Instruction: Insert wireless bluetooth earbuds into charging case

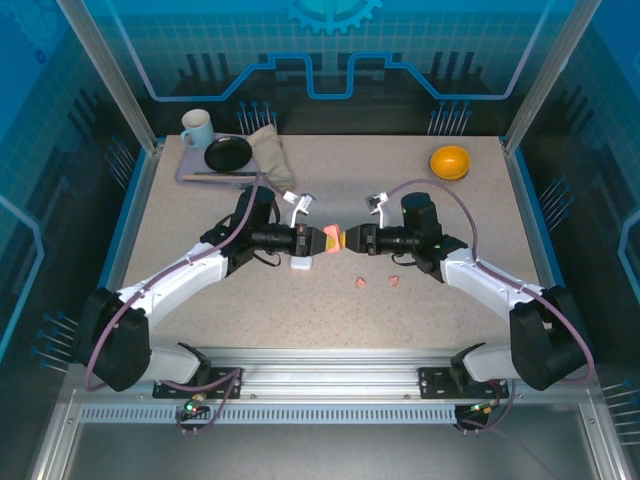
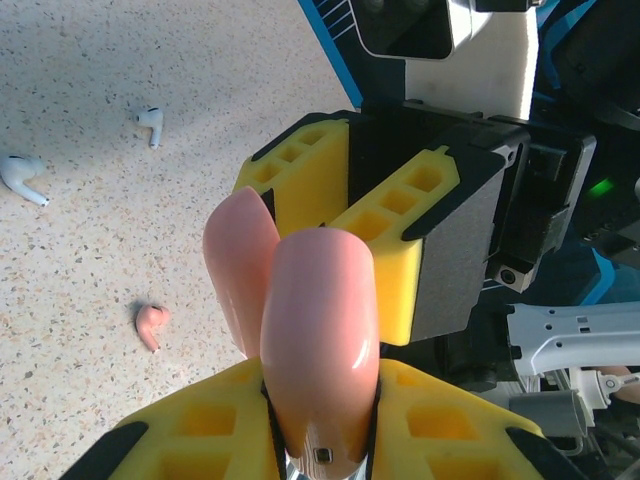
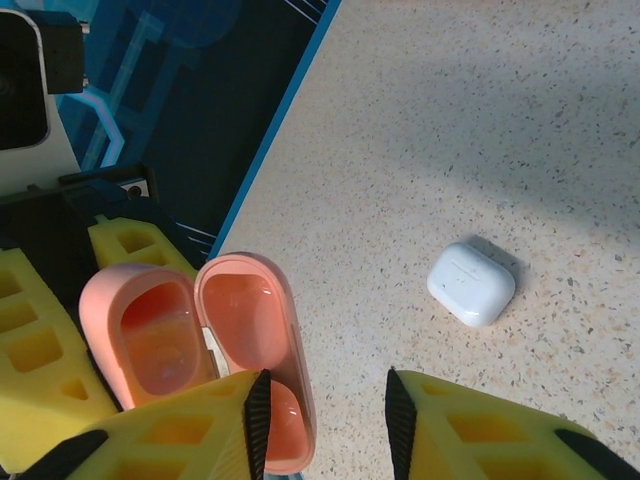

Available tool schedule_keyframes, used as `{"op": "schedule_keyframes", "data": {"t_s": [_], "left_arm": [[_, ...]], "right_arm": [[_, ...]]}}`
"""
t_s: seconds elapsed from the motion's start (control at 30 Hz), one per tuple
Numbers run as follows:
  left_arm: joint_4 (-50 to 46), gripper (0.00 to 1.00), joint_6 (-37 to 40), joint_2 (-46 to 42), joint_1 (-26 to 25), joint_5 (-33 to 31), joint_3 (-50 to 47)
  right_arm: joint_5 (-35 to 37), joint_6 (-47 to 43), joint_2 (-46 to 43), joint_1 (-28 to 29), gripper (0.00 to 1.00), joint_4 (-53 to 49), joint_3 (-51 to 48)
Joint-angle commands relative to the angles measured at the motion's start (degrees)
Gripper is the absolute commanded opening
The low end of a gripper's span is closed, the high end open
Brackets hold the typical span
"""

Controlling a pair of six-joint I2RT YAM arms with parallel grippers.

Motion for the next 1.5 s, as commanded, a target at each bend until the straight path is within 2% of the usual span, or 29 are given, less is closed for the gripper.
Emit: {"op": "schedule_keyframes", "data": {"t_s": [0.0,0.47,0.83,1.27,1.33,1.47], "left_arm": [[0.96,0.04,0.58,0.46,-0.55,1.05,2.85],[0.40,0.04,0.96,1.43,-0.62,0.98,4.13],[0.18,0.04,1.14,2.40,-0.95,1.76,4.92],[0.43,0.04,1.22,3.45,-1.31,1.66,5.58],[0.36,0.07,1.28,3.41,-1.26,1.67,5.48],[0.25,0.20,1.58,3.24,-1.27,1.11,5.36]], "right_arm": [[-1.91,0.48,0.51,0.25,0.38,2.34,-0.29],[-3.06,-0.84,-1.79,-1.01,0.35,1.82,-3.38],[-4.56,-1.02,0.32,-1.59,0.33,2.21,-0.88],[-6.03,-2.05,1.32,-2.03,0.08,1.68,0.32],[-5.90,-2.07,1.23,-2.23,0.01,1.42,0.20],[-5.56,-2.42,0.85,-2.57,0.00,0.15,0.40]]}}
